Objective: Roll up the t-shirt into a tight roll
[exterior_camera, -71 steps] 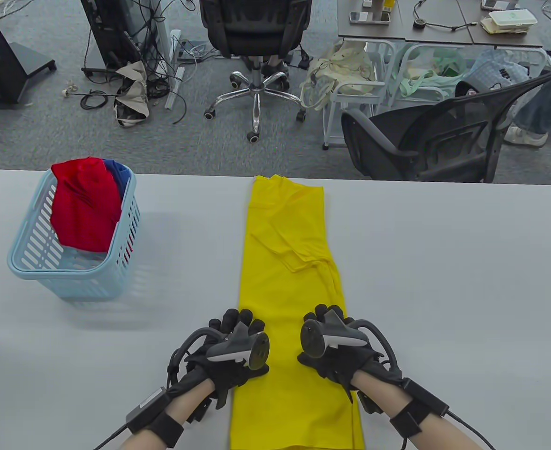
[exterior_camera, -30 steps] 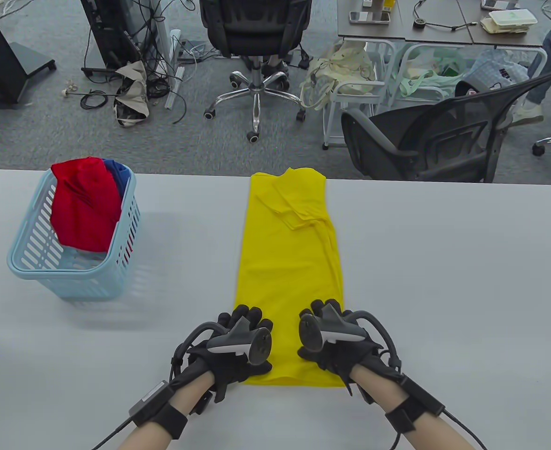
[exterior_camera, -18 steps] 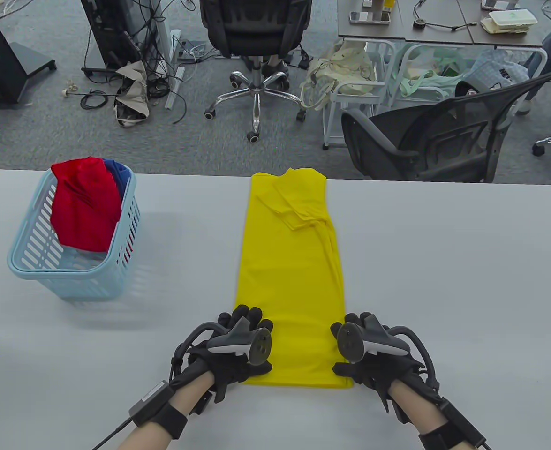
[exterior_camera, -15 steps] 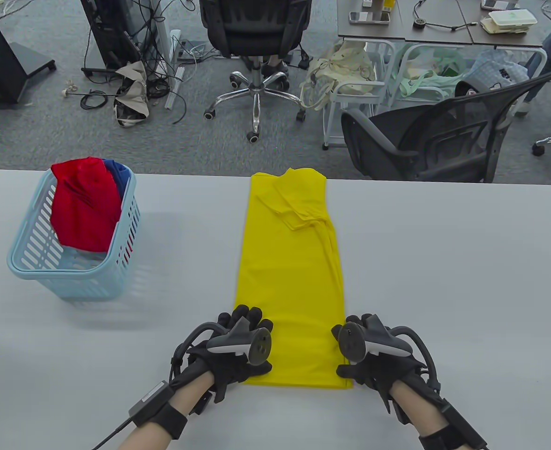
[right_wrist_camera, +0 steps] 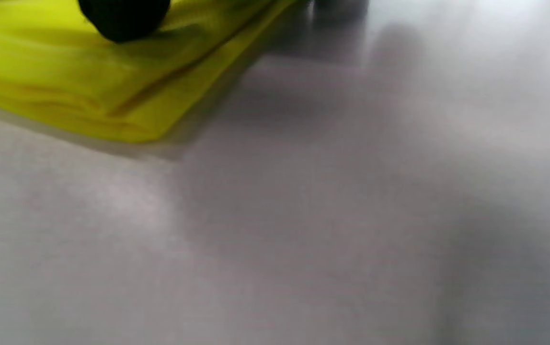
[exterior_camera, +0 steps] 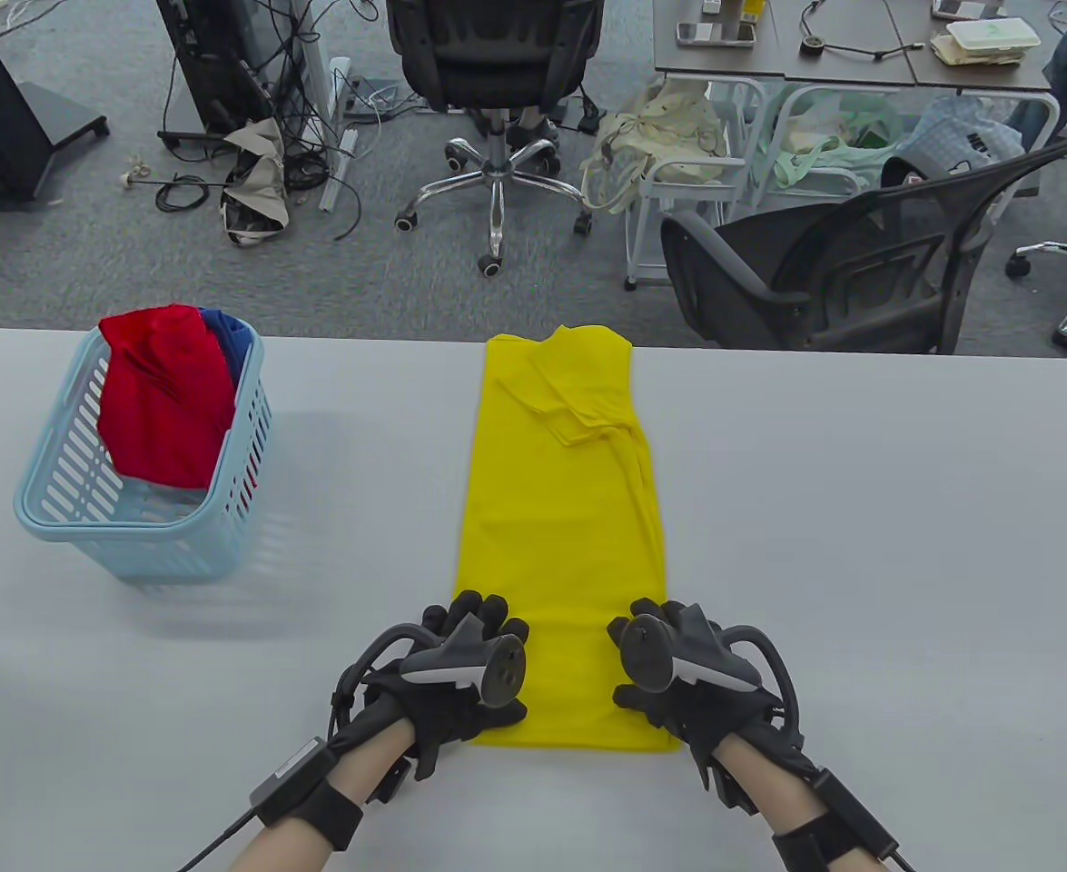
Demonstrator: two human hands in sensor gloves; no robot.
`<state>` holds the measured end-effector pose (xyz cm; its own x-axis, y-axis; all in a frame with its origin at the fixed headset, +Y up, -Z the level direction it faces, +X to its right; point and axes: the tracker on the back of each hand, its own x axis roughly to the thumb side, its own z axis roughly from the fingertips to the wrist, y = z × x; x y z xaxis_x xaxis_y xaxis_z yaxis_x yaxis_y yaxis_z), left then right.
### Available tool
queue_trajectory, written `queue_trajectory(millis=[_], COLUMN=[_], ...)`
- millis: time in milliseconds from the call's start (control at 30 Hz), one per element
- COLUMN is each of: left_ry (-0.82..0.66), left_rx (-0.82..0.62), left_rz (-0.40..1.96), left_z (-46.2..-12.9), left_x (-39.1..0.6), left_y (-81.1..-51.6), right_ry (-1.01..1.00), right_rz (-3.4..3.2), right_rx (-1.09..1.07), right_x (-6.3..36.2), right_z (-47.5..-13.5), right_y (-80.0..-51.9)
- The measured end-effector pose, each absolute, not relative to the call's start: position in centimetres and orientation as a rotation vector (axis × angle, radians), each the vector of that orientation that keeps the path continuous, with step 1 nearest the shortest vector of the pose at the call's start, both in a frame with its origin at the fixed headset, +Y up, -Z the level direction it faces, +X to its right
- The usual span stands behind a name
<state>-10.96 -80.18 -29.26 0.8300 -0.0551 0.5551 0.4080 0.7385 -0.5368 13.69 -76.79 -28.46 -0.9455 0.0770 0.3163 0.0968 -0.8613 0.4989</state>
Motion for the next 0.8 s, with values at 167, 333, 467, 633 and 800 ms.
queue_trajectory(millis=[167, 333, 467, 633, 800], left_ry=[-0.542, -0.573, -0.599, -0.71, -0.756], left_rx=[-0.698, -0.585, -0.457, -0.305, -0.31], left_rz=[-0.269, -0.212, -0.097, -0.153, -0.378], left_z=[-29.2, -28.9, -27.8, -26.4, -25.1], left_x=[-11.0, -11.2, -12.6, -11.9, -10.4], left_y=[-80.2, -78.8, -75.4, -73.8, -75.3], right_ry=[-0.871, -0.705, -0.634, -0.661, -0.691], right_rz=[-2.951, -2.927, -2.996, -2.915, -2.799], right_rx=[-0.467, -0.473, -0.67, -0.826, -0.77], right_x=[16.1, 15.7, 14.0, 12.2, 11.9], right_z=[-28.2, -27.4, -26.3, -25.2, -24.9], right_y=[-76.2, -74.8, -73.4, -74.1, -75.4])
